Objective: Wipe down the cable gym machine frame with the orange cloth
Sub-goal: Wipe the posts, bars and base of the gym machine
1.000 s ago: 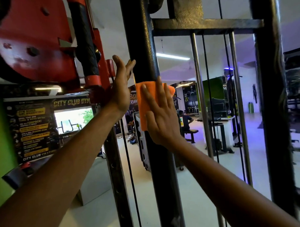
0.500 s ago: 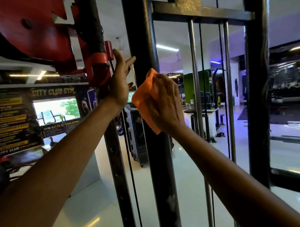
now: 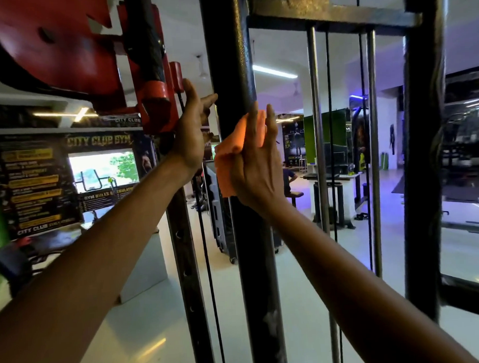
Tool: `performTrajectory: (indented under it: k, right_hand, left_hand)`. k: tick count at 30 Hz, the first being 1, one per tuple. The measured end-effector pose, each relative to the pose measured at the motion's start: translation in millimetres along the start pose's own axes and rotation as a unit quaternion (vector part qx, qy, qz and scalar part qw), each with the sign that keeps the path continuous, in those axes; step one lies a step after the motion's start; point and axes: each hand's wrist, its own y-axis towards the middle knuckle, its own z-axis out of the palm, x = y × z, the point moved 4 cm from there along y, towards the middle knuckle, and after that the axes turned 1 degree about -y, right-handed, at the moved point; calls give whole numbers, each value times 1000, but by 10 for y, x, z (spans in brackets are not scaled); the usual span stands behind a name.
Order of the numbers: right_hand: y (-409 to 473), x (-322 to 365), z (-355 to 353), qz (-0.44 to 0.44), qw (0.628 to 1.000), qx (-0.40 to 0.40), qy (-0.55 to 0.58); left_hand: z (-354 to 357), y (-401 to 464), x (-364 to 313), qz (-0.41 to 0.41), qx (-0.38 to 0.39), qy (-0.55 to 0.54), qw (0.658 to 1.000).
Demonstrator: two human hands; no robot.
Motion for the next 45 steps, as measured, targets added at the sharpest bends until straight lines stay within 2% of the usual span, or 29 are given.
performTrajectory:
  k: [7,14,21,28,34,41,45]
  right_hand:
    - [-135,-54,80,3,997,-19,-68]
    - [435,39,23,-24,997,-47,-63]
    - [-257,-158,94,-6,1000,15,18]
    - [455,-93,-28,-60,998,21,-9]
    - [-396,-303,-32,-80,992,67,-66]
    - [-34,-102,-61,-45,997,56,-28]
    - [-680,-176,55,-65,994,72,-58]
  left_hand:
    - [26,10,-1,-1,-23,-8,1000]
    - [14,90,-105,-20,-27,1,999]
    - [26,71,-89,-38,-48,11,998]
    - [34,140,-116,-37,-41,15,998]
    - [31,102,-82,-40,-34,29,998]
    - [38,119,-117,-37,-45,24,998]
    - [83,4,-11,-34,-4,20,999]
